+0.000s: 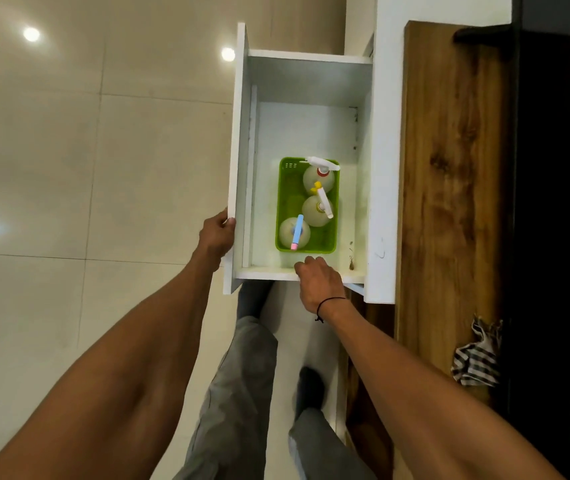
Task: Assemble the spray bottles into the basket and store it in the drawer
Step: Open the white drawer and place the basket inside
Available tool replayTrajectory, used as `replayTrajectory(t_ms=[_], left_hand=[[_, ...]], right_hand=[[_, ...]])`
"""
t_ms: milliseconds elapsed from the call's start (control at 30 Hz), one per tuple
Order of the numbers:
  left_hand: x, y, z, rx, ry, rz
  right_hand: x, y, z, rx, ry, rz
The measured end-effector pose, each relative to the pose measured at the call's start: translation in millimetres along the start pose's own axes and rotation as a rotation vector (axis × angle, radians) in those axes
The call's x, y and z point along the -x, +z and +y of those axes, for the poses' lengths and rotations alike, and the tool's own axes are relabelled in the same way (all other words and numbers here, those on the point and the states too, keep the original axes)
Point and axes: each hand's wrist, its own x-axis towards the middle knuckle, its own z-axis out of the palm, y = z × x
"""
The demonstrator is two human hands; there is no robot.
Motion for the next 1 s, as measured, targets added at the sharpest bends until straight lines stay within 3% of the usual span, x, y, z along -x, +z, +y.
replayTrajectory(t_ms=[100,167,367,467,567,767,1000], left_hand=[[4.3,18.2,12.4,0.044,-0.043,-0.065],[8.1,31.3,20.2,0.082,-0.072,-0.102],[21.0,75.3,37.0,0.157,-0.103,-0.160],[26.7,95.0,43.1,0.179,-0.105,-0.178],[31.1,109.5,48.0,0.192,-0.110,-0.198],[43.6,136.5,54.5,0.141,-0.053,-0.288],[57.5,171.9,65.6,0.078,-0.019,-0.392]], right_hand=[[7.6,6.7,0.0,-0.079,-0.017,0.042],[9.9,10.6,-4.9,-0.259,0.081,0.056],[7.3,16.8,-24.7,-1.462,0.871,-0.139],[8.1,20.6,-22.1,-2.062,0.995,-0.134],[14.8,21.3,-11.1,-2.444,1.132,-0.085],[32.9,22.2,15.2,-2.750,1.302,-0.009],[48.8,27.9,33.0,-2.957,1.317,0.332]])
